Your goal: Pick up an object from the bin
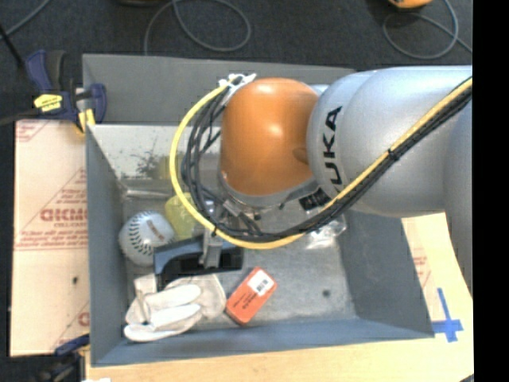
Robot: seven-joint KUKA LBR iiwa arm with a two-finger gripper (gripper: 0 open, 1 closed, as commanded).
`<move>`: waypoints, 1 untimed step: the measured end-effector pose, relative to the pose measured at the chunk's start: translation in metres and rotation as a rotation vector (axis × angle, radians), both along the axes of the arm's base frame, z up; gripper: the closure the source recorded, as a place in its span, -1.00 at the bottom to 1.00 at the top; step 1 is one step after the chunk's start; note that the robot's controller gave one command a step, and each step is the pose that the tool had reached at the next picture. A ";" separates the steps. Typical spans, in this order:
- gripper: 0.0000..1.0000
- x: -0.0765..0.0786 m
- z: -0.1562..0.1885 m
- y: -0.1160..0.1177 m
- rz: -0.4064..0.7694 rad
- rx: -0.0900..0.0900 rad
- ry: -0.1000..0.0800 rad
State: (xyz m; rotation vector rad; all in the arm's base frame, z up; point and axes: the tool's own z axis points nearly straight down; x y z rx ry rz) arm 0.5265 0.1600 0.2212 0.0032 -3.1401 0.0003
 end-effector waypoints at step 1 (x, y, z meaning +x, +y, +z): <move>1.00 -0.008 0.007 -0.012 0.217 -0.001 0.004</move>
Offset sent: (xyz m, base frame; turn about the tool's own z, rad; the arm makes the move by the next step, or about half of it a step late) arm 0.0000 0.0000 0.0000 0.0000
